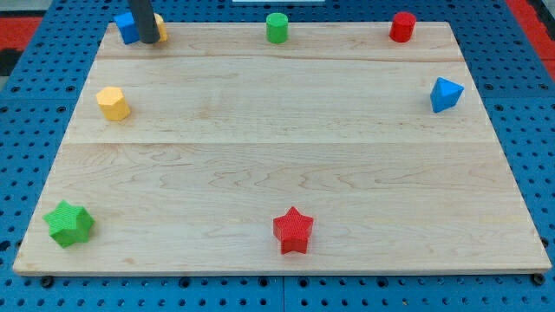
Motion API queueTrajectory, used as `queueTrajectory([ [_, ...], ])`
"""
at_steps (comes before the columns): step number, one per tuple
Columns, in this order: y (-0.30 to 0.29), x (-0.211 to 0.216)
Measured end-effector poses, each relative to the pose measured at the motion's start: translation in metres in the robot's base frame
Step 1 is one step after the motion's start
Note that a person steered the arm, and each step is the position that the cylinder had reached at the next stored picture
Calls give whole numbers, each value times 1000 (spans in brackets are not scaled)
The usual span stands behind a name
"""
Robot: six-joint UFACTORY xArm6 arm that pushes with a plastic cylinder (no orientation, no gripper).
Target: Push yellow hexagon into yellow heart
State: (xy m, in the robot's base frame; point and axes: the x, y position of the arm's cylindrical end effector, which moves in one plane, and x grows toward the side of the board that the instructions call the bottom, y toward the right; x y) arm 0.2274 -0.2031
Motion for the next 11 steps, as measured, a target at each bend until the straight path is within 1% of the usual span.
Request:
queueTrajectory([
  [2, 8, 7],
  [3, 9, 49],
  [4, 28, 100],
  [5, 34, 154],
  [6, 21, 193],
  [7, -29, 199],
  [8, -45, 191],
  [10, -45, 142],
  [11, -35, 141],
])
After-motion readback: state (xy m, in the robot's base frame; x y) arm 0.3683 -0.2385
